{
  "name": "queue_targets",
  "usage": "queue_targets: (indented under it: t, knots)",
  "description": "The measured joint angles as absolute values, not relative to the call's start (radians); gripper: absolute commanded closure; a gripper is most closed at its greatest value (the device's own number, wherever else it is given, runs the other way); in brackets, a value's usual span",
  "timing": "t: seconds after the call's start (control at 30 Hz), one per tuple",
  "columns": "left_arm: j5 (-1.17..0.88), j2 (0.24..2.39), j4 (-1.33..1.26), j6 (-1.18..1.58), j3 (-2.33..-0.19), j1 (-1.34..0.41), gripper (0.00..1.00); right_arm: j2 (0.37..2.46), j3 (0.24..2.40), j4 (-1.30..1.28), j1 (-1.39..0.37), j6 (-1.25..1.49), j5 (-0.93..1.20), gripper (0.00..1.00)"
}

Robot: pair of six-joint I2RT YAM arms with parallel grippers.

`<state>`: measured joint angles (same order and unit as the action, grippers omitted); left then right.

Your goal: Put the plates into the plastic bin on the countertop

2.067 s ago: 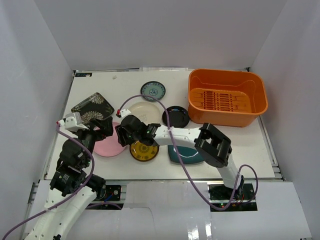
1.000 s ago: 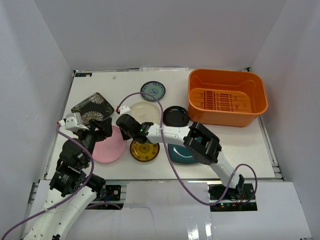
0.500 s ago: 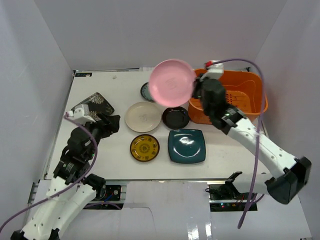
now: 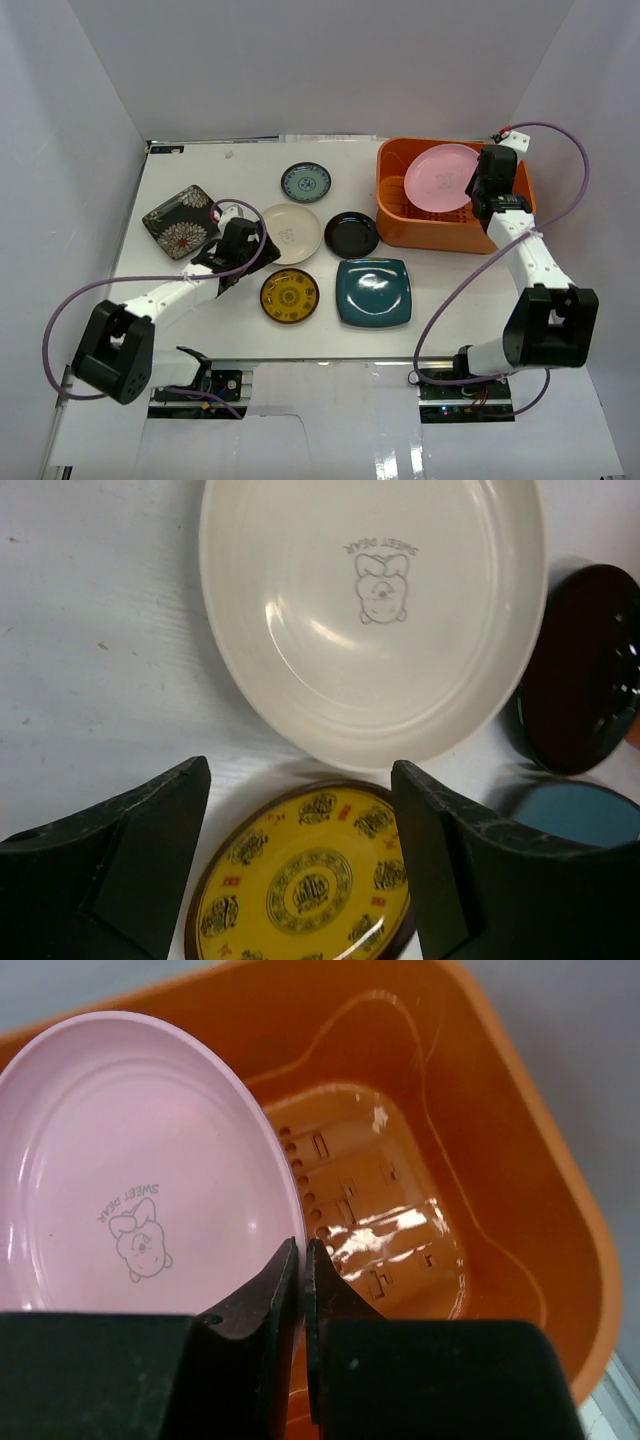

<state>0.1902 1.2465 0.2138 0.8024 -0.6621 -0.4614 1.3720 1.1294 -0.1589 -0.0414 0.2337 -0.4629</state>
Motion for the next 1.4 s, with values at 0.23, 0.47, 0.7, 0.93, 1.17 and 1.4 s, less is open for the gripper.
queue_targets:
  t: [0.23, 0.47, 0.7, 0.93, 1.17, 1.4]
  knots:
    - [0.252, 1.458, 0.091, 0.833, -0.663, -0.451, 0.42, 1.456, 1.135, -0.189, -0.01, 0.274, -0.325, 0.3]
    - [0.309, 1.534, 0.007, 0.852, -0.684, -0.417, 1.0, 1.252, 1.134, -0.207, -0.048, 0.279, -0.147, 0.26]
    - [0.363, 1.293, 0.033, 0.844, -0.61, -0.403, 1.0, 1.088, 1.055, -0.144, -0.465, 0.275, -0.016, 0.04]
    - [0.275, 0.889, 0.03, 0.784, -0.557, -0.416, 1.0, 1.392, 1.143, -0.159, -0.745, 0.246, 0.011, 0.04]
    - [0.133, 0.822, 0.097, 0.743, -0.547, -0.421, 0.96, 1.503, 1.19, -0.156, -0.78, 0.271, 0.001, 0.82]
    - [0.035, 0.832, 0.134, 0.731, -0.559, -0.42, 0.23, 1.478, 1.201, -0.133, -0.748, 0.319, -0.075, 0.92]
